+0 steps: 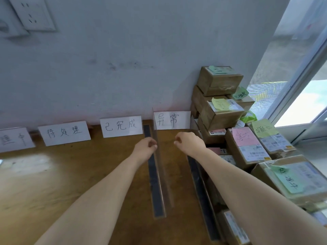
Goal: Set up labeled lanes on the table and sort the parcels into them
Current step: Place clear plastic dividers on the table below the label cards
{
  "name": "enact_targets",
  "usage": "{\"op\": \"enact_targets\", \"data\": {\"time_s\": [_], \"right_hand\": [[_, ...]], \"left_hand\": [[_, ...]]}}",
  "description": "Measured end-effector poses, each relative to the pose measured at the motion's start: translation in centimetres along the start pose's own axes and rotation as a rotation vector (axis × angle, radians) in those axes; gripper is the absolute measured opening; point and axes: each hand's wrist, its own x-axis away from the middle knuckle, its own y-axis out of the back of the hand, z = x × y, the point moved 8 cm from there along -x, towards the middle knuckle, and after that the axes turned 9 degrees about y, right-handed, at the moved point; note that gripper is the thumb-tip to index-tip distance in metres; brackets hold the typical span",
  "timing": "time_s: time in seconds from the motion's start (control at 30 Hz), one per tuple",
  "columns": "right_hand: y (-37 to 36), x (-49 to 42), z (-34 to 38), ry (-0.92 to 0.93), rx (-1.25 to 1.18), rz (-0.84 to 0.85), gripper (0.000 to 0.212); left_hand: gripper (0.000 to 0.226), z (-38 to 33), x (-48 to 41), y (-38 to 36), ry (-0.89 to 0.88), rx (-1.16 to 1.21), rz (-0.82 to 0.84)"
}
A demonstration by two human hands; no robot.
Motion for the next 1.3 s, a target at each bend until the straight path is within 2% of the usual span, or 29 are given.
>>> {"op": "enact_targets", "data": {"time_s": [0.33, 0.6, 1.0, 1.1, 1.3], "right_hand": [[1.6, -6.0, -0.1, 0.024, 0.044, 0.013, 0.032], [1.1, -12.3, -2.1, 0.022, 0.152, 0.048, 0.033], [-1.6, -20.7, -4.1, 0.144, 0.248, 0.067, 0.042], [-2.3, -22.3, -4.2, 0.14, 0.295, 0.084, 0.041], [-3.4, -23.9, -5.8, 0.065, 0.336, 0.134, 0.041]], "left_hand": [[0.034, -2.1, -5.2, 1.0, 0.012, -0.014, -0.005], [0.046, -3.0, -11.1, 0.7, 0.088, -0.016, -0.006], [0.032, -1.9, -16.7, -1.1, 0.191, -0.147, -0.026], [0.01, -2.0, -18.0, -1.0, 0.195, -0.216, -0.058], [0.012, -1.6, -18.9, -0.6, 0.193, -0.326, -0.1]]}}
